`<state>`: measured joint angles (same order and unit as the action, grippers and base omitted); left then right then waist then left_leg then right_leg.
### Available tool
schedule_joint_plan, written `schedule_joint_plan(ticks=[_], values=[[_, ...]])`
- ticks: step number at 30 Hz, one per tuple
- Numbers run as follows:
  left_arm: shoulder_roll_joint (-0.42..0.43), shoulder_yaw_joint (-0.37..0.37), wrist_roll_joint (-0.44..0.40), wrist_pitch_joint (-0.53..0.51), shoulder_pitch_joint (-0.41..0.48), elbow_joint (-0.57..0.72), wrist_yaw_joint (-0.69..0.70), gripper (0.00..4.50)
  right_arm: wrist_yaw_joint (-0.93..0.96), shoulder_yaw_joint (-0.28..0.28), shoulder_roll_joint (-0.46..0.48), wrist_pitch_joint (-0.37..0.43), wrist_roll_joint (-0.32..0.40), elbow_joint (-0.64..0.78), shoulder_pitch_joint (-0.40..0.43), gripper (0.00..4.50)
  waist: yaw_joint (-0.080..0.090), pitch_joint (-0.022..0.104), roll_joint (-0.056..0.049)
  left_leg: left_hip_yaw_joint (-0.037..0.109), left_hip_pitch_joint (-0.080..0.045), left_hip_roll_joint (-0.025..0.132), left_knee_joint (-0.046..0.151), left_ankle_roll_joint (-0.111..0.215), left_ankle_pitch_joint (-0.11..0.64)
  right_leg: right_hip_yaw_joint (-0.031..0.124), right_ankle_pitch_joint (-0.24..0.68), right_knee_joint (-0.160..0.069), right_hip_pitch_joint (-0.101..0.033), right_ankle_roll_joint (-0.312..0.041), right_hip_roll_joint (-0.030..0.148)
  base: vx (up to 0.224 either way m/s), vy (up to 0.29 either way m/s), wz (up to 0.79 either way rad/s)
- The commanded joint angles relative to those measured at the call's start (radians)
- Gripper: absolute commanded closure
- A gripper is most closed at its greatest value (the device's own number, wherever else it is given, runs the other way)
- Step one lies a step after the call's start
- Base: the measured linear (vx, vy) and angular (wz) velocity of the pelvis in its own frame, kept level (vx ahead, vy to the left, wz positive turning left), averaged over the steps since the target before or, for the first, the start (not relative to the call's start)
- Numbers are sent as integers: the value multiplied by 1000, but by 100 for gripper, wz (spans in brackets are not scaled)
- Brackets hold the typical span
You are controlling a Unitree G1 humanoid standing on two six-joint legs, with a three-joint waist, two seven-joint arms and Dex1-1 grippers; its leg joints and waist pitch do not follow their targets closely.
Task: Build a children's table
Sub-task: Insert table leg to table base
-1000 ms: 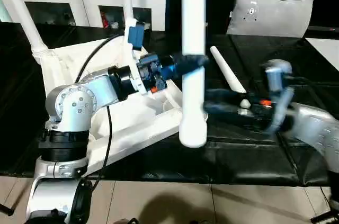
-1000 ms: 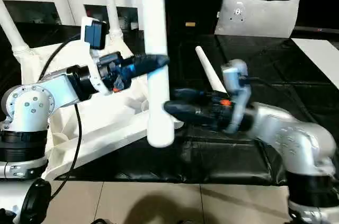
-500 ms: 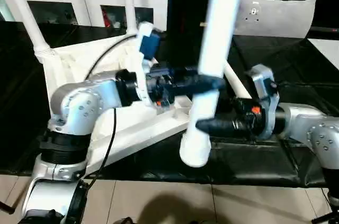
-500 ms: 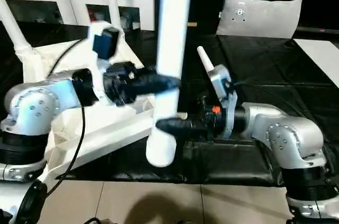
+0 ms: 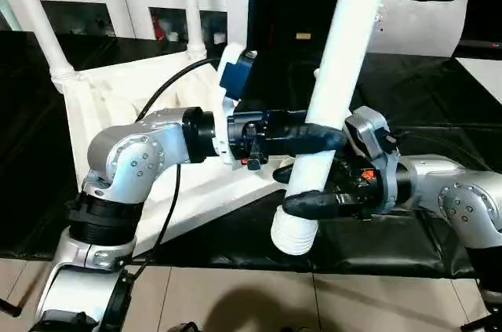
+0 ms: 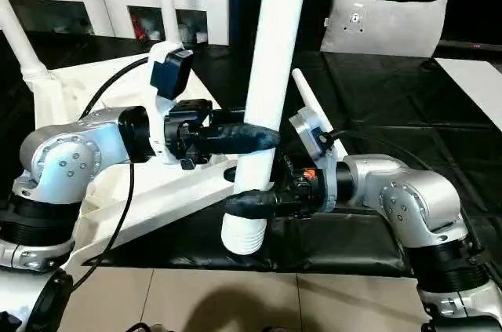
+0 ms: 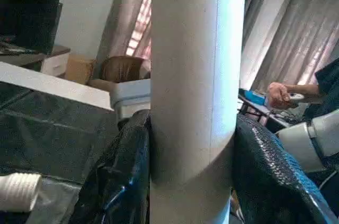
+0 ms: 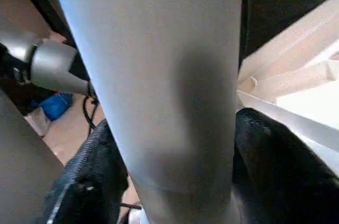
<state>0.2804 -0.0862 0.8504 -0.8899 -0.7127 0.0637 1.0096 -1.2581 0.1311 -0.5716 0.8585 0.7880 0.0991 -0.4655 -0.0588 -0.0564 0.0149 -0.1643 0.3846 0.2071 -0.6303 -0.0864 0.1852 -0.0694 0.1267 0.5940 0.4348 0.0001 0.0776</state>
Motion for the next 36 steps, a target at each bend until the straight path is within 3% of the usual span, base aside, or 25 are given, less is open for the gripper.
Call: schedule_joint_plan(ticks=[1,13,20,24,27,32,36], values=[[-6,0,-9,14,-25,8,-6,266,-16,11,-3,-13,-13,-6,-9,148,0,74,19,-8,-7,2,71,23,201,19,543,-87,-61,-69,38,0,0,0],[-1,-9,-27,27,-29,-1,4,266,-24,28,0,-10,-21,-7,-1,241,0,74,17,-7,-7,2,71,26,206,18,546,-88,-60,-68,37,0,0,0],[17,-32,-65,19,-24,3,-12,266,-19,31,2,-14,-24,-12,-1,251,0,73,17,-7,-7,2,72,26,208,18,544,-87,-60,-70,37,0,0,0],[1,-11,-32,-9,-21,5,-29,266,-15,32,1,-11,-28,-6,6,252,-1,74,13,-6,-8,3,71,24,208,19,536,-86,-60,-76,38,0,0,0],[-15,6,-27,-11,-25,-3,-57,196,-12,32,1,-10,-28,-5,10,252,0,74,16,-7,-7,3,71,26,207,19,527,-85,-62,-81,37,0,0,0],[-20,-6,-55,14,-21,-3,-75,164,-1,31,6,-14,-35,-3,19,258,0,74,16,-6,-6,2,71,27,210,18,541,-89,-62,-72,37,0,0,0],[-26,-29,-87,50,-6,14,-78,131,72,38,40,-64,-100,-32,25,259,1,74,15,-5,-6,3,72,19,209,18,546,-89,-58,-66,39,0,0,0]])
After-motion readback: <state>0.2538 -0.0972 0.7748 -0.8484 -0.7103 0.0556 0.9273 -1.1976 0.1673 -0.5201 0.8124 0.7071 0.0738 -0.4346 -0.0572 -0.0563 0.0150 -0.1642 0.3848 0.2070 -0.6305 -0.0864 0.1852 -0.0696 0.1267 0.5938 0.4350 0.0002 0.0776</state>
